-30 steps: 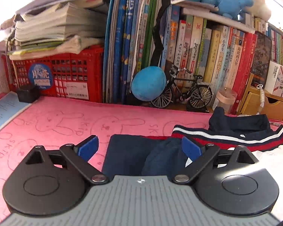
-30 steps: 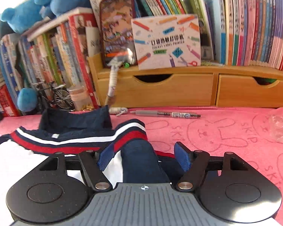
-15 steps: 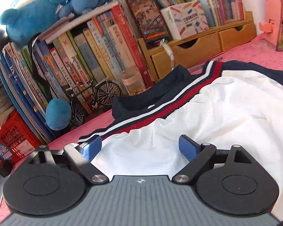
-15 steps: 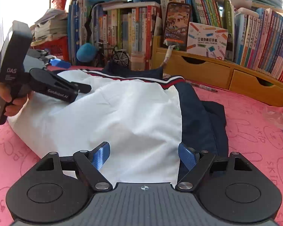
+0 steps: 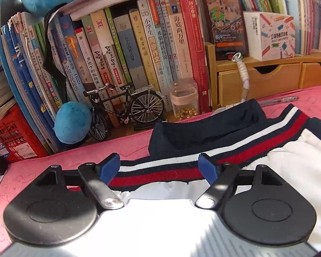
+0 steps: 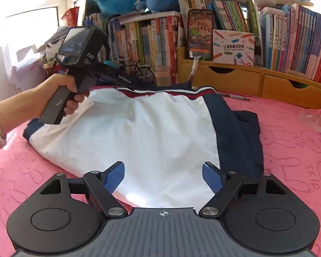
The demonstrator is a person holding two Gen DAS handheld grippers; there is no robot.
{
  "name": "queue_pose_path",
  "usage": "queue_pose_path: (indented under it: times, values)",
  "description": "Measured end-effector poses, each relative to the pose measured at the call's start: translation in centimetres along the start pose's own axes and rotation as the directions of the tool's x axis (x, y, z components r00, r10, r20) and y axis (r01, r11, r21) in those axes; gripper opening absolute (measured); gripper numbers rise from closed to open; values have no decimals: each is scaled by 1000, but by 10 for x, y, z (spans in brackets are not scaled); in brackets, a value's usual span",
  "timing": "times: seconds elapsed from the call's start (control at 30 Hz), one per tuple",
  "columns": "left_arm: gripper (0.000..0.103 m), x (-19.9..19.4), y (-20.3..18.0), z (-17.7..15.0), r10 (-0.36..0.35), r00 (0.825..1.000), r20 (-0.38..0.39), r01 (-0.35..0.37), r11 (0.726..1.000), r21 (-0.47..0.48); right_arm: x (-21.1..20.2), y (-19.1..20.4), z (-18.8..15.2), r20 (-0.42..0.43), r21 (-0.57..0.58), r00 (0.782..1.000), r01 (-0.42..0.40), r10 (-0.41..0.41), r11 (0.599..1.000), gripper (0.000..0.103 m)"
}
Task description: Fold clothes
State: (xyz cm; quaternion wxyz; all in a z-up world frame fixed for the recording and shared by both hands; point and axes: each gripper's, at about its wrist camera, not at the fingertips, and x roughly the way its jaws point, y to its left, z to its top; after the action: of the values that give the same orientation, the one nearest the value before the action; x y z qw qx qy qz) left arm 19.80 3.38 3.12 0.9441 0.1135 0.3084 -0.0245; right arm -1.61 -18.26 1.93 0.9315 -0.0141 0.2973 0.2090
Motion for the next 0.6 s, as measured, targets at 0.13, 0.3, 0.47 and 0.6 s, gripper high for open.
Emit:
queue_pose_path:
  times: [0.13,0.3,0.47,0.6]
  values:
    - [93,-75,35,-41,-21,994,105,23,1000,-13,25,34,23,41,-29,993,-107,108,994,49]
    - [93,-109,74,-113,81,996,22,-80,996,-47,63,58,20,-11,-23,988,-155,155,988,45]
    - [95,-99,107,-150,211,976,-60,-215,974,-66,53,5,-1,-54,27,997,57,-56,998,45]
    - [97,-103,123,-156,226,972,-64,-231,969,-90,11,-69,-16,-54,60,963,269,-266,961,27]
